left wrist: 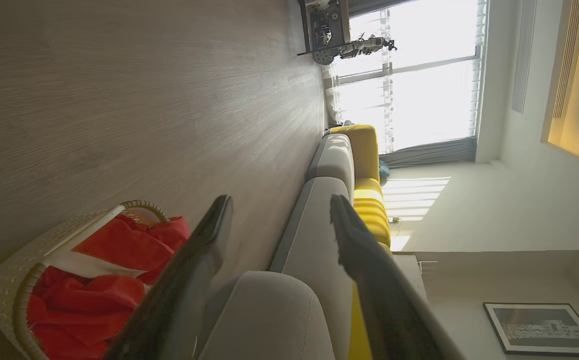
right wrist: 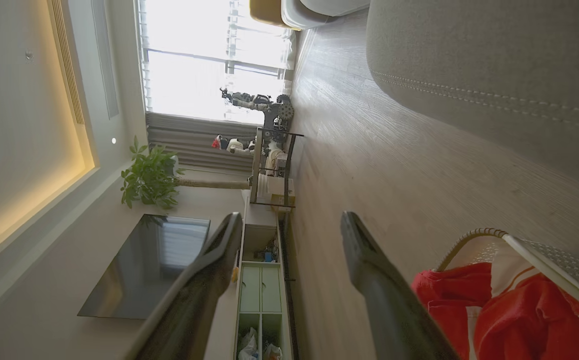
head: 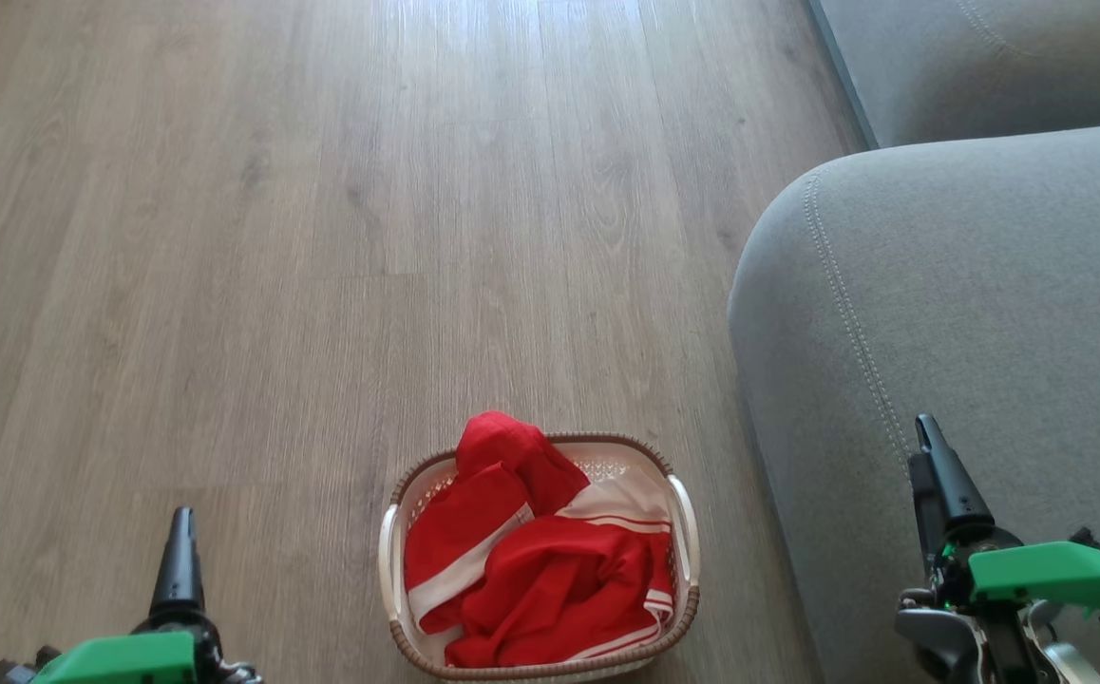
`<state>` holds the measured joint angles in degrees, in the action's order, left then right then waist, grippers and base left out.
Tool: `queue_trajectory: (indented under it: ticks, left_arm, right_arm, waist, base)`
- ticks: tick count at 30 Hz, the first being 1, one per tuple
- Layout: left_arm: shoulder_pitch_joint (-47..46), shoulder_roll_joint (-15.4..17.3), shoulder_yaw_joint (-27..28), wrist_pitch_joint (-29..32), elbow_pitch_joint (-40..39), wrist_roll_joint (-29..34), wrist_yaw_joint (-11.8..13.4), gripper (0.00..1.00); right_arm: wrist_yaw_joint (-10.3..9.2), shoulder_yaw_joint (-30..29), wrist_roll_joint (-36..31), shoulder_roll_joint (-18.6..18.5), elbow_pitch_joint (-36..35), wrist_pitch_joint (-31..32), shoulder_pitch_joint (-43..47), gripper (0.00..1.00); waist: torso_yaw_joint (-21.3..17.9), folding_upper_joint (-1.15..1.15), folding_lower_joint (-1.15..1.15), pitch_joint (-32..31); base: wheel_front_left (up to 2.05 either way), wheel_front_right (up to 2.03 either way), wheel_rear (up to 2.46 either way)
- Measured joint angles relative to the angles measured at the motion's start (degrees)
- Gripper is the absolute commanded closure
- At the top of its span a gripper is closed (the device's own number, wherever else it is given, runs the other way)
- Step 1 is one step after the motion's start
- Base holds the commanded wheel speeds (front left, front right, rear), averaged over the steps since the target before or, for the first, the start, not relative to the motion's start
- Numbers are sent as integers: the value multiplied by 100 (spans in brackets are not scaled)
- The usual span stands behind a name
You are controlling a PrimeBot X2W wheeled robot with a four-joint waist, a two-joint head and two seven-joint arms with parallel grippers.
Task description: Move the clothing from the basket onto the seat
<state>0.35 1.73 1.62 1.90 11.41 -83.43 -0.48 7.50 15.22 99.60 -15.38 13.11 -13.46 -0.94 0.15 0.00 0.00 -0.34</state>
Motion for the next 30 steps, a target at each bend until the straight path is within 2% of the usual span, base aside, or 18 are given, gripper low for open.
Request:
queue_trajectory:
  ticks: [16,23,30]
  left_arm:
    - [1,2,-286,-258,-246,1524,155,0]
    - [27,3,-408,-372,-270,2274,160,0]
    - [85,5,-420,-457,-268,2744,202,0]
  right_arm:
    - [0,-249,-1505,209,-291,-1,1,0]
    - [0,-313,-2394,263,-380,-19,2,0]
    - [0,-354,-3054,357,-404,-20,13,0]
  waist:
    - [15,0,0,-25]
    - [10,0,0,-47]
    - [9,0,0,-73]
  base:
    - [0,0,0]
    - [0,0,0]
    - [0,0,0]
